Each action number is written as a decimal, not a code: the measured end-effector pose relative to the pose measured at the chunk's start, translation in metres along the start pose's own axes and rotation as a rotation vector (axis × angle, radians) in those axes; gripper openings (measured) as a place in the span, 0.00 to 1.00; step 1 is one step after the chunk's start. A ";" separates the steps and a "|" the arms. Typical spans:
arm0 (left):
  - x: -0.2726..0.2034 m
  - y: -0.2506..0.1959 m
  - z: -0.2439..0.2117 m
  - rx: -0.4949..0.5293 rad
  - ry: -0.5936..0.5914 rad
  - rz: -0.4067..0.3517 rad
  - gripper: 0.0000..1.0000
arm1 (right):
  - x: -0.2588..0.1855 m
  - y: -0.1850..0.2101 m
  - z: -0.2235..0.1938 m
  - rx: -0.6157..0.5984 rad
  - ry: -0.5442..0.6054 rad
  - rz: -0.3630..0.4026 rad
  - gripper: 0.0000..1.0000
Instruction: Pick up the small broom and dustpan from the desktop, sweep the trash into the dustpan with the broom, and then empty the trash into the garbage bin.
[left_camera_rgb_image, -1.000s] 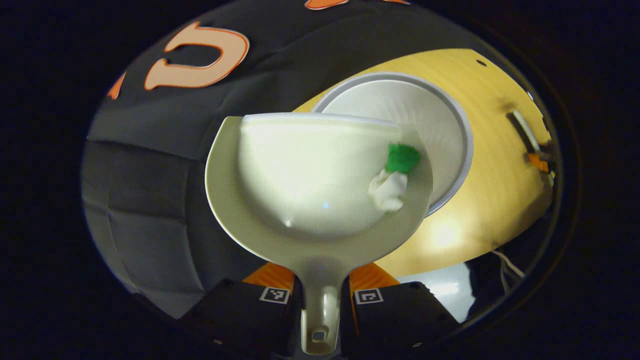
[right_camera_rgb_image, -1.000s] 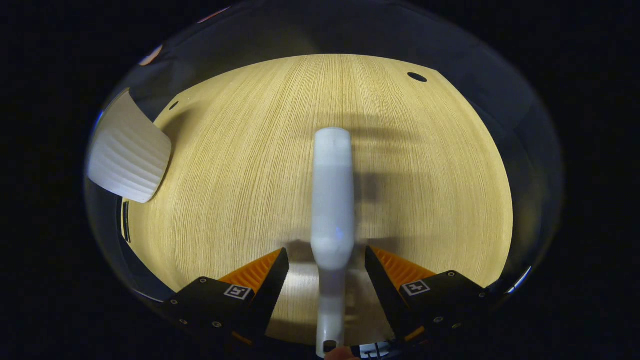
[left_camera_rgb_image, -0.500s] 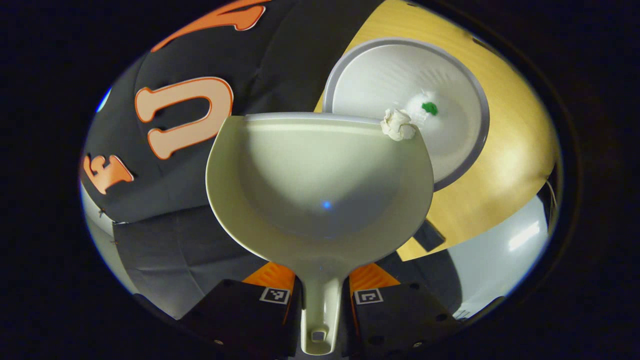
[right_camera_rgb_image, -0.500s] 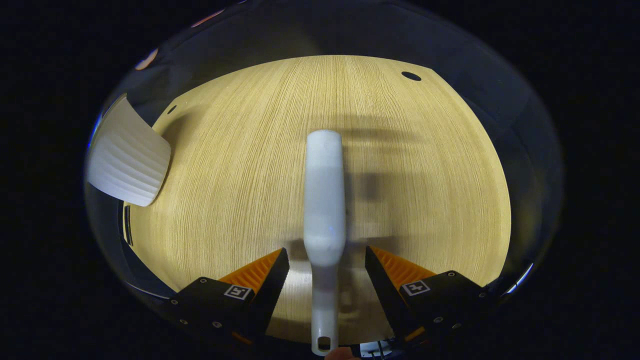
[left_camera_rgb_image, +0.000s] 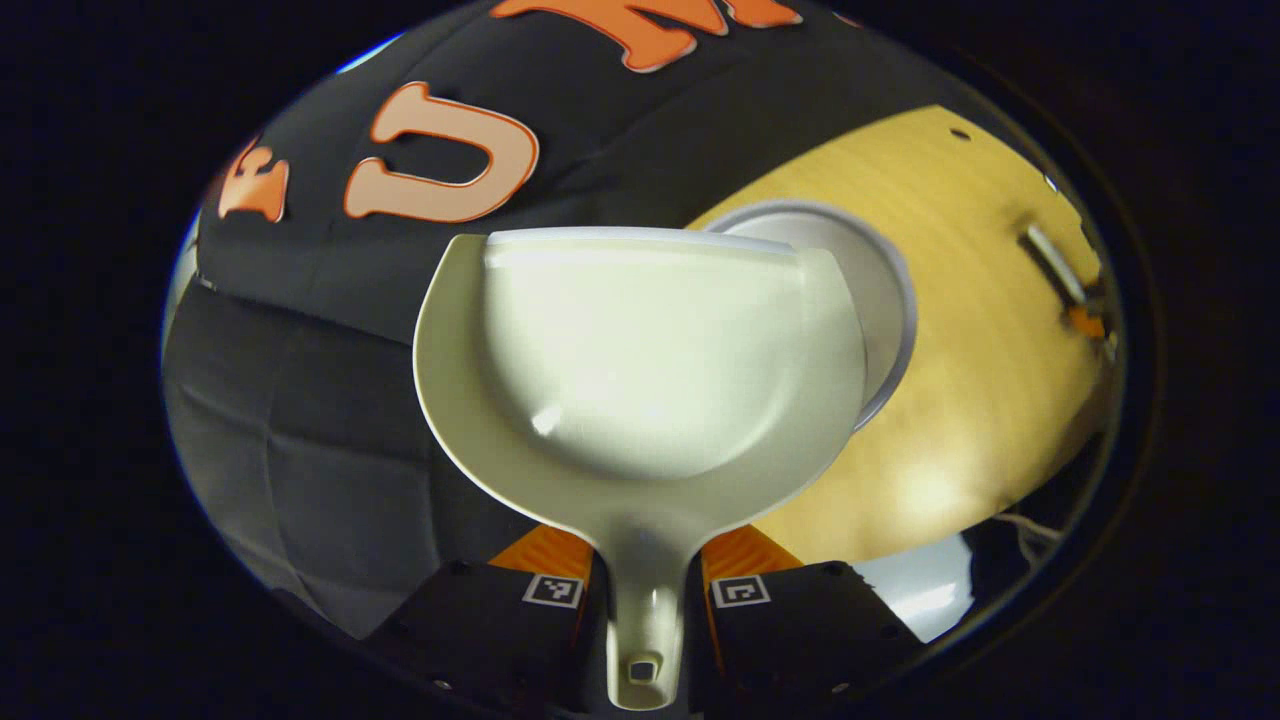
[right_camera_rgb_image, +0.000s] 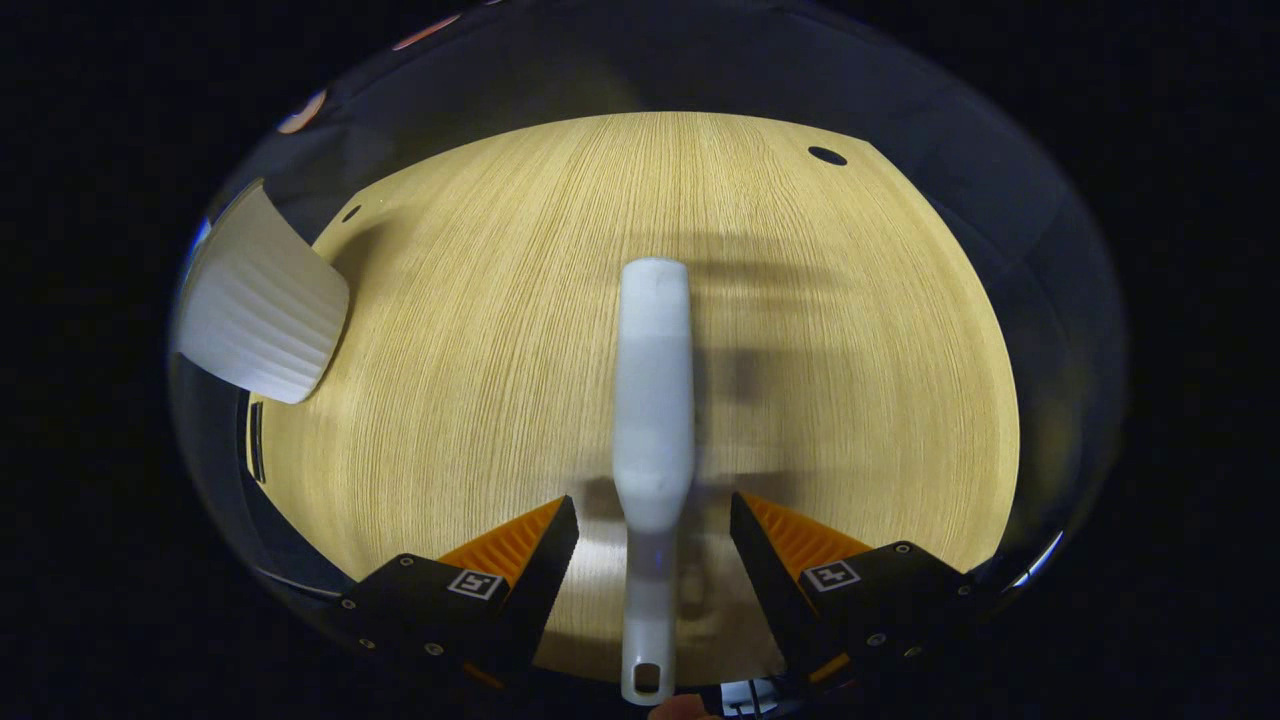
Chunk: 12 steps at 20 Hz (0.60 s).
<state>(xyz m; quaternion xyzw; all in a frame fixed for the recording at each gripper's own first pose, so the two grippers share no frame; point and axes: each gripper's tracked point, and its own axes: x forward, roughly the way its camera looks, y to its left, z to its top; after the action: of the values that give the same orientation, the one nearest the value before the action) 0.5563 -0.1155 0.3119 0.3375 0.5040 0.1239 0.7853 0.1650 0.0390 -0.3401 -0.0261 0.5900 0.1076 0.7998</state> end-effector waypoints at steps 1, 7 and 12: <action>-0.004 -0.021 0.015 -0.087 -0.060 -0.043 0.32 | -0.004 0.000 0.000 0.005 -0.005 0.003 0.93; -0.043 -0.209 0.081 -0.258 -0.186 -0.490 0.32 | -0.014 -0.004 0.009 0.011 -0.039 0.003 0.93; -0.020 -0.324 0.085 -0.326 -0.133 -0.608 0.33 | -0.016 -0.003 0.009 0.001 -0.047 0.000 0.93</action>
<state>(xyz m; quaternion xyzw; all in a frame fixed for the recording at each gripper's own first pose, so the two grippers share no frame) 0.5742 -0.4012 0.1361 0.0496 0.5028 -0.0591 0.8610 0.1693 0.0354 -0.3223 -0.0233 0.5711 0.1079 0.8134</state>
